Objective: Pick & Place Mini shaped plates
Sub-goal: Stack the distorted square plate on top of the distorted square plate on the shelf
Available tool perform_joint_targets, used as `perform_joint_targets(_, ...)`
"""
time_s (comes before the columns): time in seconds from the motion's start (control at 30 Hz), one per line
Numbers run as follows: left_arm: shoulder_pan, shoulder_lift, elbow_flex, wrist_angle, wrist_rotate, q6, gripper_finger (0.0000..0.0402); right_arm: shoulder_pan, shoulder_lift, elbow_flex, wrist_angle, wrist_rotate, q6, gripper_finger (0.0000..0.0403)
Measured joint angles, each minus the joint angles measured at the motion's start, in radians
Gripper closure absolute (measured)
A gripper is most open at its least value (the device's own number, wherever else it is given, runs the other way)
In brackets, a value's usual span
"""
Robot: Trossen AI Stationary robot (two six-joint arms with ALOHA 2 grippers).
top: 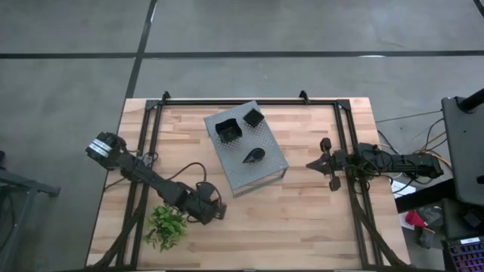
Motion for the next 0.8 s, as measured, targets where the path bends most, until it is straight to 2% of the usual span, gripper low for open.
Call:
perform_joint_targets(0.23,0.005,-0.002,0.002,0.05,0.027,0.122,0.0242,0.0,0.0,0.0,0.0,0.0,0.0,0.0394)
perform_joint_targets(0.37,0.006,-0.005,0.014,0.059,0.042,0.226,0.0228,0.0,0.0,0.0,0.0,0.0,0.0,0.0394)
perform_joint_targets(0.43,0.007,-0.005,0.026,0.06,0.083,0.298,0.0229,0.0,0.0,0.0,0.0,0.0,0.0,0.0394)
perform_joint_targets(0.57,0.006,-0.005,0.06,0.06,0.195,0.527,0.0235,0.0,0.0,0.0,0.0,0.0,0.0,0.0394)
perform_joint_targets(0.73,-0.002,-0.006,0.105,0.064,0.325,0.956,0.0243,0.0,0.0,0.0,0.0,0.0,0.0,0.0394)
perform_joint_targets(0.8,-0.002,-0.006,0.109,0.063,0.339,1.079,0.0245,0.0,0.0,0.0,0.0,0.0,0.0,0.0394)
